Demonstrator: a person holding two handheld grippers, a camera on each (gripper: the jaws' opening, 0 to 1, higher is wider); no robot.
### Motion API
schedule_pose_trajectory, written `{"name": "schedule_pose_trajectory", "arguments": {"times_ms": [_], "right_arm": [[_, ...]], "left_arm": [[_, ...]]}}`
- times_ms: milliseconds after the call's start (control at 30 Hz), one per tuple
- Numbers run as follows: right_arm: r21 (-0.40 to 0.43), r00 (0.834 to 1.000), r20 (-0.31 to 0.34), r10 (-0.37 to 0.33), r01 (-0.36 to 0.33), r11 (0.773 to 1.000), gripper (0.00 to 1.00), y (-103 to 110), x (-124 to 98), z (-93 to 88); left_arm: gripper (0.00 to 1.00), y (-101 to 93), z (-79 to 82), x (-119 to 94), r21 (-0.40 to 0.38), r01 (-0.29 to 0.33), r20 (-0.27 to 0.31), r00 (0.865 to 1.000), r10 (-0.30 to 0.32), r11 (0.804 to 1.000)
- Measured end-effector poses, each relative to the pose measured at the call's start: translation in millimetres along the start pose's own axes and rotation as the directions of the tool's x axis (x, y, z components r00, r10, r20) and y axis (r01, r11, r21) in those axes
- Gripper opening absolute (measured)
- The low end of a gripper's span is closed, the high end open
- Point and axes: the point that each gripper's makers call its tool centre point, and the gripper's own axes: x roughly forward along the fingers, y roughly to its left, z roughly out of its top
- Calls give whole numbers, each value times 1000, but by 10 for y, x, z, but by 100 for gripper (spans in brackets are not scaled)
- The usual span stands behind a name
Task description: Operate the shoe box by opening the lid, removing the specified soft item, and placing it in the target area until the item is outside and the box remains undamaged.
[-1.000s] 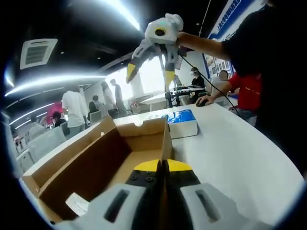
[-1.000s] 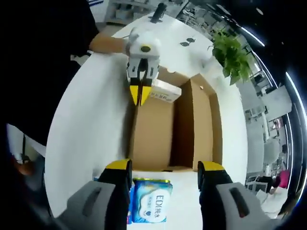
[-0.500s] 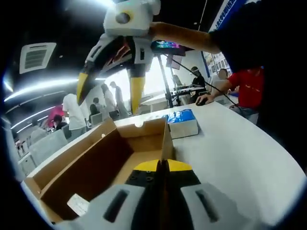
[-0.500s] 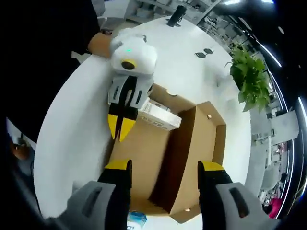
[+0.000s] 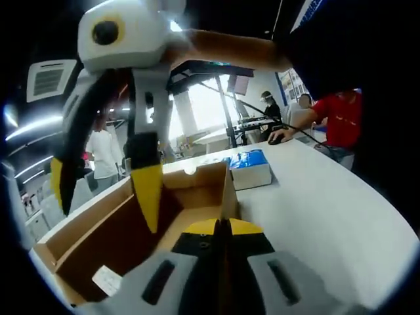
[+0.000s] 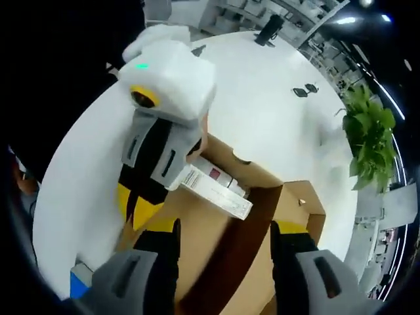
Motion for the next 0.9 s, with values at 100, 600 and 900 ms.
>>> {"name": "schedule_pose_trajectory", "arguments": {"times_ms": [100,600,900], "right_arm": [[-12,1000,-6,18,-18,1000,56,-7,144,-2],[-104,996,8,92,-91,990,47,10,659,38],[-85,994,1,110,-110,990,37,72,597,45]], "left_arm": [[4,-6,1,3,-1,0,0,1000,0,1000],[4,-20,27,4,-4,1,1,1000,-1,1000],[4,-22,37,1,-4,0,1,1000,0,1000]]}}
